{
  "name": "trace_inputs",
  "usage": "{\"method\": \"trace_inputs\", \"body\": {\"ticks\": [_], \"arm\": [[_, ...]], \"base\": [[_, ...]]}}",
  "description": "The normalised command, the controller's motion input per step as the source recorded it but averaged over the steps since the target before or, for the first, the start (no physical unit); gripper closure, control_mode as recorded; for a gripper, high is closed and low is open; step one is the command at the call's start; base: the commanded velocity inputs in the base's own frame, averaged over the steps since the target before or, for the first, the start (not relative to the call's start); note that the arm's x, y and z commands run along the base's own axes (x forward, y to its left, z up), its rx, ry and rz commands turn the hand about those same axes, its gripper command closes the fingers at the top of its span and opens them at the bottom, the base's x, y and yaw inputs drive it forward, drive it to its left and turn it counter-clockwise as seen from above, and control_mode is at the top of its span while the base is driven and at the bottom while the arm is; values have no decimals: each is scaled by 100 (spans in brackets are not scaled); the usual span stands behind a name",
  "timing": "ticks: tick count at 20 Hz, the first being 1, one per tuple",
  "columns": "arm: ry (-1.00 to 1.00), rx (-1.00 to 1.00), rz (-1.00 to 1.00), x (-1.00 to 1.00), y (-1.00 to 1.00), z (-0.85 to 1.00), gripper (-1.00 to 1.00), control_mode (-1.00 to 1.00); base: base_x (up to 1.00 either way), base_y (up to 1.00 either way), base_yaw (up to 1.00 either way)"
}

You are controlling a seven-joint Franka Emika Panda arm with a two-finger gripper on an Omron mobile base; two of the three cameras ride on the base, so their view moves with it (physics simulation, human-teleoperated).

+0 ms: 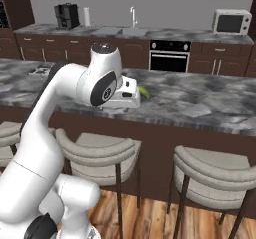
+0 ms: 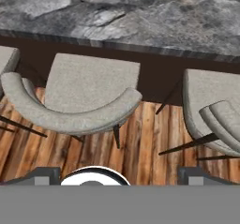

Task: Place the cucumber in the correct fridge rack based on whether it is a fruit or vegetable. Finally, close the fridge door.

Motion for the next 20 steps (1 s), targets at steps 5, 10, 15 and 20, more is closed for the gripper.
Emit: {"method": "trace_inputs", "body": {"ticks": [5,10,15,20], "arm": [[0,0,0,0,0,0,-100,100],[0,0,0,0,0,0,-100,100],[0,0,0,0,0,0,-100,100],[0,0,0,0,0,0,-100,100]], "base": [[17,-84,11],[58,-18,3],[74,4,0],[80,0,0]]}}
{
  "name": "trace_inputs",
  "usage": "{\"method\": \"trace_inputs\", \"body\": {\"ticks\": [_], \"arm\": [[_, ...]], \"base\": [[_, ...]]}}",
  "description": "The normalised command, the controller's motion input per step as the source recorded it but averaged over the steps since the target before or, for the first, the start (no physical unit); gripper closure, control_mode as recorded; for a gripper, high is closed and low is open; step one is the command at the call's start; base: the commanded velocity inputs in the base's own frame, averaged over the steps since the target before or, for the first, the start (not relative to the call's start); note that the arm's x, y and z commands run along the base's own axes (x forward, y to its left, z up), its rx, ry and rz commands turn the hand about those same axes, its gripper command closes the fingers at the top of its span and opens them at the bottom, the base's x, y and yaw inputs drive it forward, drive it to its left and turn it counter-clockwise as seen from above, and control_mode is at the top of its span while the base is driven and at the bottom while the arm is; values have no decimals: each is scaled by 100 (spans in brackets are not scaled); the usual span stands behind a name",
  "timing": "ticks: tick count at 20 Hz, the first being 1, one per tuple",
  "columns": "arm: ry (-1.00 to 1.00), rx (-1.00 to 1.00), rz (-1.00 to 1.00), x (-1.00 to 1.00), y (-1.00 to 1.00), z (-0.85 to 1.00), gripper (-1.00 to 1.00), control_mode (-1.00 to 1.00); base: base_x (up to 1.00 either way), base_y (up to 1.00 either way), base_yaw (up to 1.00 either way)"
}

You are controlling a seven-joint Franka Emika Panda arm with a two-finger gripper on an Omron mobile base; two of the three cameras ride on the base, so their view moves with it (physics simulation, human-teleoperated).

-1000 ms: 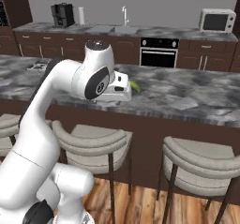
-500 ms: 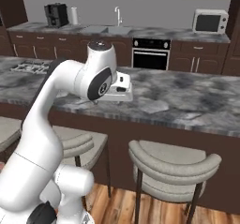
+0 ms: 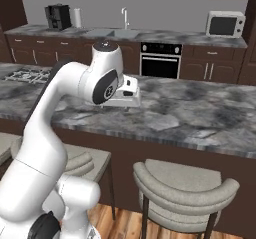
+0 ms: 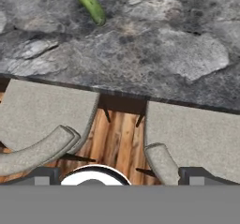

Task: Place the cucumber in the correct fridge rack based on whether it is a fruit or vegetable. Finally, close the fridge door.

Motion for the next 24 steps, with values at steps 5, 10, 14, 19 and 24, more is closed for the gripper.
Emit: {"method": "trace_inputs", "body": {"ticks": [5,10,14,19,24], "arm": [[-12,-4,0,94,36,0,-100,-100],[-18,-4,2,96,85,-5,-100,-100],[-1,-5,15,92,77,-17,-100,-100],[8,0,20,70,4,-24,-100,-100],[9,0,9,63,0,-49,-100,-100]], "base": [[0,0,0],[0,0,0],[0,0,0],[0,0,0],[0,0,0]]}}
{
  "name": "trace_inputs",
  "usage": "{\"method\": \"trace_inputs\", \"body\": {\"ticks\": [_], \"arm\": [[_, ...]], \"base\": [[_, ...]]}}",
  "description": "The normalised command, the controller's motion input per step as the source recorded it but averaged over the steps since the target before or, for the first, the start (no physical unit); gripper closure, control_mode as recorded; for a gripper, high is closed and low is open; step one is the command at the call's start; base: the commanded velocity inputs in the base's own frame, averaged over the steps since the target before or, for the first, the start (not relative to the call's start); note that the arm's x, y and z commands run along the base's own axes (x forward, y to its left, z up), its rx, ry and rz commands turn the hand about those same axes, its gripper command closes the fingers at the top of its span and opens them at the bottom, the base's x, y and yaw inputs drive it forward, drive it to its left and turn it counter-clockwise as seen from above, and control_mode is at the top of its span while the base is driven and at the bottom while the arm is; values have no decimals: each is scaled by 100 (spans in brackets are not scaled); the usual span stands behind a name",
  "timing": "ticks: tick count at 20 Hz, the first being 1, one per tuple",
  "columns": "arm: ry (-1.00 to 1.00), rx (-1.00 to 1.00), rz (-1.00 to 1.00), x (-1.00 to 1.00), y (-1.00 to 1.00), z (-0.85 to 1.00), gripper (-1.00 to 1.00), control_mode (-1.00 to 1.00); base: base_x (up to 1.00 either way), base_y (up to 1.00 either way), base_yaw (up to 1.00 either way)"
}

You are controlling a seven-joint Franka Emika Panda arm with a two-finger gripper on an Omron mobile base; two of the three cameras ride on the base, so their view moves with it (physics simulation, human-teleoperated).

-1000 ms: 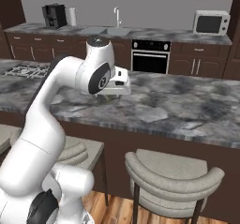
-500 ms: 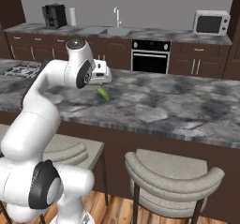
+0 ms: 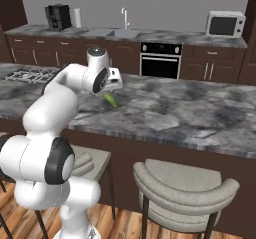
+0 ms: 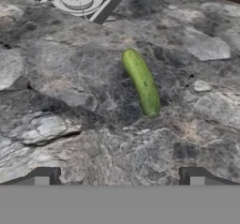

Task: Place the cucumber in the correct fridge rack based on whether it is a fruit or vegetable. Finally, close the fridge door.

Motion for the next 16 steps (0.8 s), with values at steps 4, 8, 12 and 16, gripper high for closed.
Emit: {"method": "trace_inputs", "body": {"ticks": [4,8,12,16], "arm": [[10,0,0,41,8,-35,-100,-100],[9,-1,0,29,0,-42,-100,-100],[6,-2,0,41,4,-26,-100,-100],[1,-3,0,44,0,-33,-100,-100]], "base": [[0,0,0],[0,0,0],[0,0,0],[0,0,0]]}}
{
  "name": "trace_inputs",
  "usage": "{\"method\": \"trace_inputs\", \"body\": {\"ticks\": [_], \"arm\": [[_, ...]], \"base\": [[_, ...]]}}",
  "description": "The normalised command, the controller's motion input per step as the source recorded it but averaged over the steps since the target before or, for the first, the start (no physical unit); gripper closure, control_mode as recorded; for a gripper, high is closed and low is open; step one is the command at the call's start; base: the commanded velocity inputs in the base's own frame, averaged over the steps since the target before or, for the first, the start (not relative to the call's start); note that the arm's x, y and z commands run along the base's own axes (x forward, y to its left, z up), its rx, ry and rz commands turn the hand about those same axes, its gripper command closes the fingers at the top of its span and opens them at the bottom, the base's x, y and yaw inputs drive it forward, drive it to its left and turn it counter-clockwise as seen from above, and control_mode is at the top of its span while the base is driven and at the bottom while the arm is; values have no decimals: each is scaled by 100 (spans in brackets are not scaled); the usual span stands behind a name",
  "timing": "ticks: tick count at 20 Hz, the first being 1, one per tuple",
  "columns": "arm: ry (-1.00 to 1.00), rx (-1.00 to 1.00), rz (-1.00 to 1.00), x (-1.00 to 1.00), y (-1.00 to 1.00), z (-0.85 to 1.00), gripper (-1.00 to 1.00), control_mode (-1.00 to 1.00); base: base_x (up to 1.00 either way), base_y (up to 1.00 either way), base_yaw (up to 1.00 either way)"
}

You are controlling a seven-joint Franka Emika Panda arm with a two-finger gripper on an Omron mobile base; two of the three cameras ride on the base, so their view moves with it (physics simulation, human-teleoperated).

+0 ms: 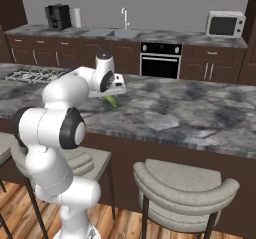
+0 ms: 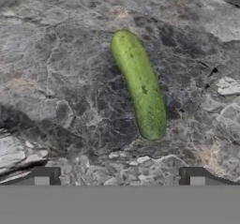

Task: Place the cucumber in the correct fridge rack based on whether it is a fruit or vegetable. Finally, close the fridge door.

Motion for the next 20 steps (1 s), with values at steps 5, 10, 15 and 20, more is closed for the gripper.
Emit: {"method": "trace_inputs", "body": {"ticks": [5,10,15,20], "arm": [[0,-3,0,47,0,-25,-100,-100],[0,-4,0,35,0,-26,-100,-100],[2,-3,0,19,0,-35,-100,-100],[0,0,0,16,0,-23,-100,-100]], "base": [[0,0,0],[0,0,0],[0,0,0],[0,0,0]]}}
